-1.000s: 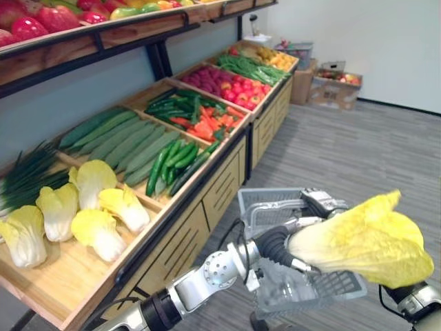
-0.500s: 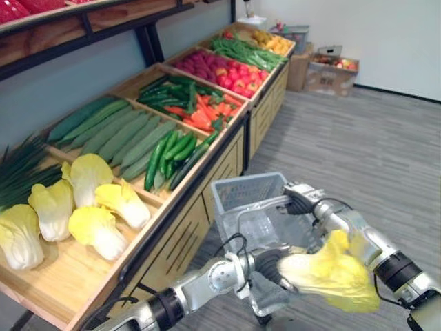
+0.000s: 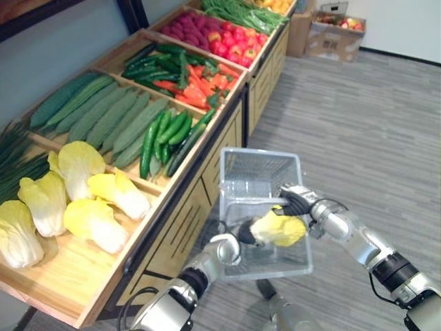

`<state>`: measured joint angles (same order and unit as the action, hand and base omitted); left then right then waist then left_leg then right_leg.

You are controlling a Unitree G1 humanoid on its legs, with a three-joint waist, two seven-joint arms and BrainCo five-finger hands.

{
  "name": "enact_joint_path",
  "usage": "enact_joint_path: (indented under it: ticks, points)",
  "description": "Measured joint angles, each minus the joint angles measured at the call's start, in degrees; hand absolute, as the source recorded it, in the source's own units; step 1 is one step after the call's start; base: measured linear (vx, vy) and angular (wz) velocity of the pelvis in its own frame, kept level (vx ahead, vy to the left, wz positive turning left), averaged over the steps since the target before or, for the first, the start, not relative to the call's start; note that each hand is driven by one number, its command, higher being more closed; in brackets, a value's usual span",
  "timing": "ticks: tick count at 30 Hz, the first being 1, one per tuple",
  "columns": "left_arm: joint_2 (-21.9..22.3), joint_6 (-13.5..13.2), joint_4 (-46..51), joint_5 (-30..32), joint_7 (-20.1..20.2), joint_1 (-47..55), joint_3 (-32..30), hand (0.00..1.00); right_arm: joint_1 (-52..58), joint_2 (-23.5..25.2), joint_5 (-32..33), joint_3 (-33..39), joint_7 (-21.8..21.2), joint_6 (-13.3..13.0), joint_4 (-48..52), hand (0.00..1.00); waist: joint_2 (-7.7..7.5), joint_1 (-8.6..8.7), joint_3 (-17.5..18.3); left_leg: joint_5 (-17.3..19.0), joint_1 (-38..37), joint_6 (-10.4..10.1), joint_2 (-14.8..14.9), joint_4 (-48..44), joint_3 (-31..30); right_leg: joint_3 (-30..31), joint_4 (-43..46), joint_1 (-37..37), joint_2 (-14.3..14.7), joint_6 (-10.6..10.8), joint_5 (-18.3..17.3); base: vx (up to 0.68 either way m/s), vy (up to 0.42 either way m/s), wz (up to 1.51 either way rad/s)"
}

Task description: Pick vegetable in the basket

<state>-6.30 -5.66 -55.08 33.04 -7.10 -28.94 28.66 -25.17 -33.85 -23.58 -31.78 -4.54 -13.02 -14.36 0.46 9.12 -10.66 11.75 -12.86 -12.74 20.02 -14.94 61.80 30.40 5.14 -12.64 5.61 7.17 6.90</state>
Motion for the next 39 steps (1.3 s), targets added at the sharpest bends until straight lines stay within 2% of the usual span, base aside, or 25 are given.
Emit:
enact_joint_path:
  ticks: [2, 6, 10, 13, 16, 18, 19, 23, 26, 29, 32, 35, 38, 39]
  points:
    - [0.5, 1.0, -0.4, 1.4, -1.6, -0.7, -0.7, 0.0, 1.3, 0.0, 0.0, 1.1, -0.4, -0.1, 0.0, 1.0, -0.03, 0.4, 0.0, -0.1, 0.7, 0.2, -0.9, 0.9, -1.2, -0.1, -0.7, 0.0, -0.8, 0.2, 0.2, -0.03, 0.028, 0.1]
    - [1.8, 0.9, -0.9, 1.8, -1.6, -1.3, -1.6, 0.0, 2.7, -0.2, 0.0, 3.9, -0.9, 0.0, -0.2, 1.0, -0.13, 0.32, -0.1, -0.1, 0.7, 0.3, -1.7, 1.6, -1.4, -0.1, -1.3, 0.1, -1.5, 0.5, 0.3, -0.01, 0.012, 0.03]
    - [2.0, 0.8, 0.6, 2.0, -1.2, -1.3, 0.9, 0.0, 4.2, -0.6, 1.6, 5.6, -0.9, 0.1, -1.4, 1.0, -0.11, 0.28, -0.1, -0.1, 0.8, 0.4, -2.3, 2.2, -2.1, -0.4, -1.5, 0.3, -2.2, 0.7, 0.1, -0.02, 0.024, 0.08]
    - [1.7, 0.2, 5.5, 2.0, 0.4, -1.3, 3.8, 0.0, 7.0, -1.2, 1.6, 8.1, -0.9, 0.3, -2.4, 1.0, 0.24, 0.26, -0.4, -0.2, 1.0, 0.6, -2.7, 2.8, -4.7, -2.0, -2.1, 1.6, -3.2, 1.0, -0.1, -0.03, 0.012, 0.35]
    - [1.1, -1.3, 12.0, 2.0, 1.6, -1.2, 6.0, 0.0, 9.9, -1.1, 1.6, 10.5, -0.8, 0.3, -2.9, 1.0, 0.31, 0.07, -0.4, -0.3, 2.2, 1.1, -2.8, 2.8, -7.2, -3.2, -2.3, 2.0, -4.2, 1.2, -0.2, -0.03, 0.001, 0.33]
    - [0.8, -1.7, 16.3, 1.8, 2.8, -1.0, 7.7, 0.0, 10.9, -0.8, 1.4, 12.5, -0.6, 0.4, -4.6, 1.0, 0.35, -0.71, -0.3, -0.5, 2.7, 1.4, -2.9, 2.8, -8.1, -3.5, -2.3, 2.1, -4.5, 1.2, -0.2, -0.02, -0.002, 0.29]
    - [-0.1, -1.7, 20.1, 1.6, 3.1, -0.5, 8.7, 0.0, 12.1, -0.7, 1.2, 14.3, -0.6, 0.8, -5.3, 1.0, 0.55, -1.48, -0.3, -0.6, 2.9, 1.5, -2.8, 2.9, -8.9, -3.9, -2.3, 2.4, -4.7, 1.2, -0.2, -0.02, -0.003, 0.3]
    - [-3.2, -3.8, 33.6, 0.3, 3.5, 2.3, 9.7, 0.0, 17.0, 0.1, 1.1, 19.9, -0.3, 1.9, -6.6, 1.0, 1.42, -2.24, -0.1, -1.2, 2.8, 1.7, -2.5, 4.1, -12.1, -5.1, -2.1, 4.1, -5.1, 1.2, -0.2, -0.02, -0.008, 0.42]
    - [-6.0, -6.0, 43.8, -5.3, 3.5, 4.8, 9.6, 0.0, 21.5, 1.4, 1.1, 25.1, 0.8, 2.6, -6.7, 1.0, 2.25, -4.39, 0.6, -2.0, 3.5, 1.9, -2.4, 5.5, -14.5, -7.0, -1.9, 4.5, -5.4, 1.2, -0.2, -0.03, -0.025, 0.47]
    - [-7.6, -7.9, 52.5, -12.4, 3.5, 9.9, 9.0, 0.0, 25.9, 3.6, 1.0, 29.5, 2.2, 3.0, -7.6, 1.0, 3.02, -5.35, 2.4, -4.3, 4.5, 1.9, -2.8, 8.3, -17.7, -10.7, -1.9, 5.0, -6.2, 1.6, -0.9, -0.01, -0.046, 0.66]
    - [-7.2, -8.3, 59.4, -20.0, 2.7, 16.3, 6.2, 0.0, 30.9, 8.8, 1.0, 33.8, 3.1, 3.1, -13.3, 1.0, 2.08, -6.66, 5.5, -8.6, 5.7, 2.3, -4.6, 13.9, -23.8, -17.7, -1.9, 6.3, -8.1, 0.4, -3.8, 0.0, -0.071, 0.99]
    - [-7.2, -9.2, 64.2, -23.6, 1.3, 20.5, 2.2, 0.0, 33.7, 12.4, 1.0, 36.9, 4.5, 3.8, -18.7, 1.0, 1.41, -7.87, 6.7, -11.7, 5.9, 2.9, -6.0, 18.3, -28.1, -22.3, -1.9, 7.5, -9.3, 0.3, -5.0, -0.02, -0.022, 0.89]
    - [-7.1, -10.4, 68.6, -23.9, -1.8, 26.0, -5.6, 0.0, 34.5, 15.7, 1.0, 41.9, 6.2, 4.4, -27.4, 1.0, 0.72, -8.23, 7.9, -14.0, 7.4, 4.0, -7.9, 20.8, -34.2, -27.5, -1.9, 9.0, -11.4, 0.8, -6.2, -0.03, 0.008, 1.12]
    - [-7.1, -10.4, 69.5, -23.9, -2.8, 28.1, -8.4, 0.0, 34.5, 16.5, 1.0, 44.4, 7.5, 4.6, -30.8, 1.0, 0.29, -8.82, 8.4, -14.4, 8.6, 4.4, -8.6, 20.8, -36.3, -29.2, -2.0, 9.1, -12.1, 1.1, -6.4, -0.01, 0.001, 0.73]
